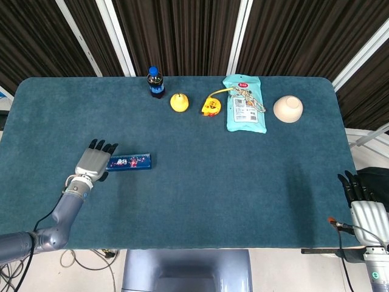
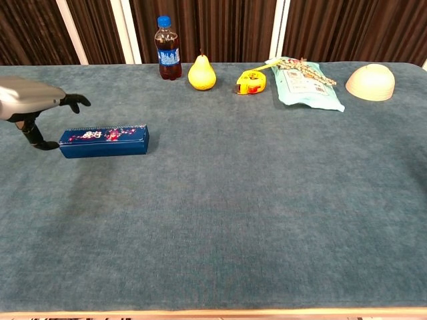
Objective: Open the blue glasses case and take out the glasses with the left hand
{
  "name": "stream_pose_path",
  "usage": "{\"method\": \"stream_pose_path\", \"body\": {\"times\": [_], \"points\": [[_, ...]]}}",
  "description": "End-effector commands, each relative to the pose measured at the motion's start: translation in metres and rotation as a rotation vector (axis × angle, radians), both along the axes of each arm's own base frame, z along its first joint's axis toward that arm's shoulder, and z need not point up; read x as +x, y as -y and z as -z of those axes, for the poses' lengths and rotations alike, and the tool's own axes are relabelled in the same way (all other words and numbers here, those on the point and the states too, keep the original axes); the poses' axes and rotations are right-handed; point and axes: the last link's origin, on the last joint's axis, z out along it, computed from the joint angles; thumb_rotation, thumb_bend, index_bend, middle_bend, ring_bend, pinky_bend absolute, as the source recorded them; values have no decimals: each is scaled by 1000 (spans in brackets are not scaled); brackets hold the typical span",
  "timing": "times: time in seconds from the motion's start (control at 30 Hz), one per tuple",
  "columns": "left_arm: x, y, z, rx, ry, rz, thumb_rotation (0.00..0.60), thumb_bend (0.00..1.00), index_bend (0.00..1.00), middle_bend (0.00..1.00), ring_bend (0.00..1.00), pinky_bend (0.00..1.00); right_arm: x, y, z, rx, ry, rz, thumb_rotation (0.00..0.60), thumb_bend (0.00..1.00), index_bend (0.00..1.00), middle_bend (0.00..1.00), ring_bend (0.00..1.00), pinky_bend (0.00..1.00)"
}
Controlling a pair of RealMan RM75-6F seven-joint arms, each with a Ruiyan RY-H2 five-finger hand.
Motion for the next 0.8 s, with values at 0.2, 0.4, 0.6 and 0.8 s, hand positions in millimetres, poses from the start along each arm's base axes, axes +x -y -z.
{"method": "stream_pose_path", "body": {"times": [0.2,0.4,0.6,0.8], "points": [[-1,5,9,23,12,24,600,339,0,278,0,90,0,0,0,0,3,1,600,140,0,0,0,215],[1,3,15,24,9,29,600,350,0,284,0,90,0,0,0,1,5,3,600,144,0,0,0,215],[2,1,18,26,3,31,600,351,0,284,0,90,0,0,0,2,8,5,600,151,0,0,0,215],[3,-2,21,26,1,27,600,350,0,285,0,90,0,0,0,1,8,7,600,154,0,0,0,215]]}}
